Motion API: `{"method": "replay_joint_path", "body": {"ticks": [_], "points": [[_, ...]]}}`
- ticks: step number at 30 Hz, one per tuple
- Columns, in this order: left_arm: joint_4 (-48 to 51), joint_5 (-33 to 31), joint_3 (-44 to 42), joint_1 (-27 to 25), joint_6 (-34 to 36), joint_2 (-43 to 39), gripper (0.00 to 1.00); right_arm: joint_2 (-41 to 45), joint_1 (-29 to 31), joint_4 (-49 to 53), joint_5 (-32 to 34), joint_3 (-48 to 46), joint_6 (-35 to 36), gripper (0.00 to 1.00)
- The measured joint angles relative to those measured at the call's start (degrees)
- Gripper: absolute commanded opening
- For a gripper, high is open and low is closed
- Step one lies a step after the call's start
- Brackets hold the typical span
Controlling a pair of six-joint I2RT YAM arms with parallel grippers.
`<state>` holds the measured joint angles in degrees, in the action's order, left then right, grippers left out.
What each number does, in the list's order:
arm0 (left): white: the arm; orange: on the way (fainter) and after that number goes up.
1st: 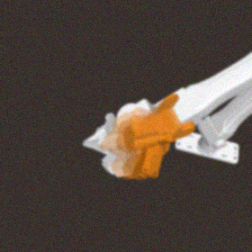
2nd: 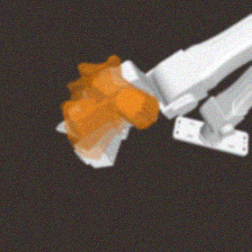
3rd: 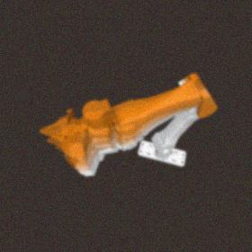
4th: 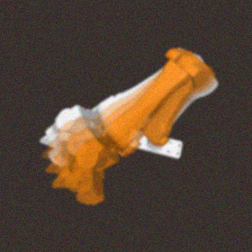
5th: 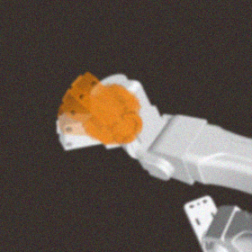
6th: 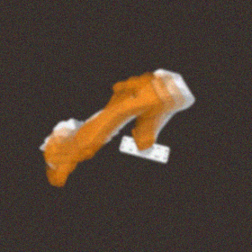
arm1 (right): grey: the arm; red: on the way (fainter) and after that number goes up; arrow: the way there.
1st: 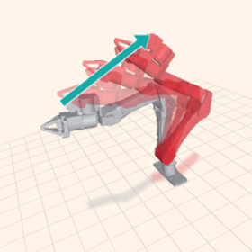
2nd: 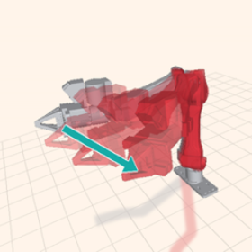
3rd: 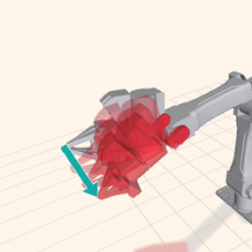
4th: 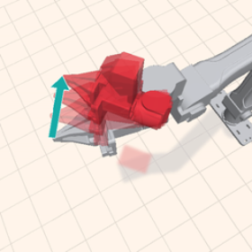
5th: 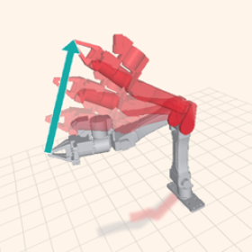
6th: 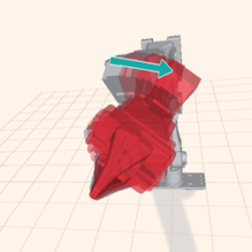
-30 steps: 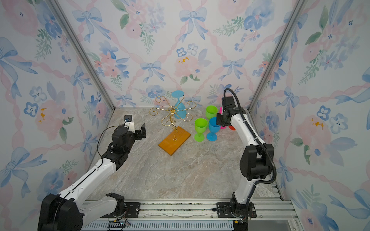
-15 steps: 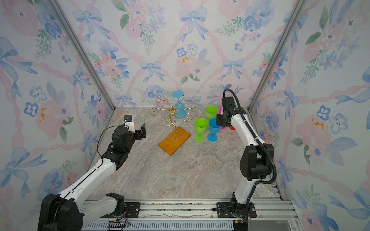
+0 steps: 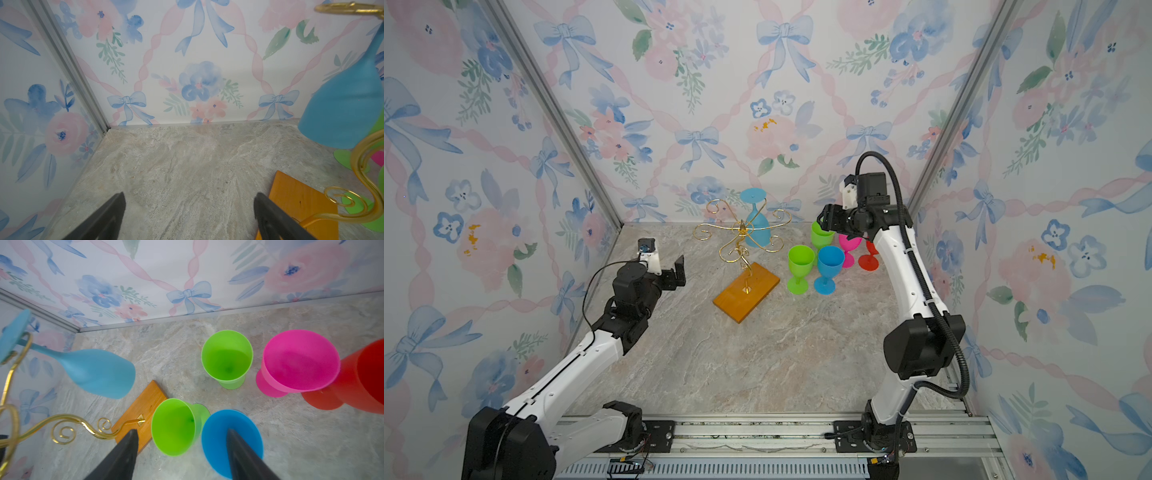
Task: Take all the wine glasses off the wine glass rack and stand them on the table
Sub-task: 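Open and raise the right gripper, moving it toward the rack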
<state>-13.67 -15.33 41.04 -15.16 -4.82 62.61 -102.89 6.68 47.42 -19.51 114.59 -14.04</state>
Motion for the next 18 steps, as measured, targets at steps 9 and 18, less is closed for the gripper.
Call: {"method": "replay_joint_path", "body": {"ticks": [9, 18], "points": [[0.00, 0.83, -0.04, 0.28, -0.39, -0.96, 0.98, -11.61, 0.02, -0.68, -14.99, 14.62, -5.05, 0.73], [-0.02, 1.36, -0.39, 0.28, -0.42, -1.07, 0.98, -19.21, 0.63, -9.94, -27.30, 18.95, -16.39, 0.72]]}}
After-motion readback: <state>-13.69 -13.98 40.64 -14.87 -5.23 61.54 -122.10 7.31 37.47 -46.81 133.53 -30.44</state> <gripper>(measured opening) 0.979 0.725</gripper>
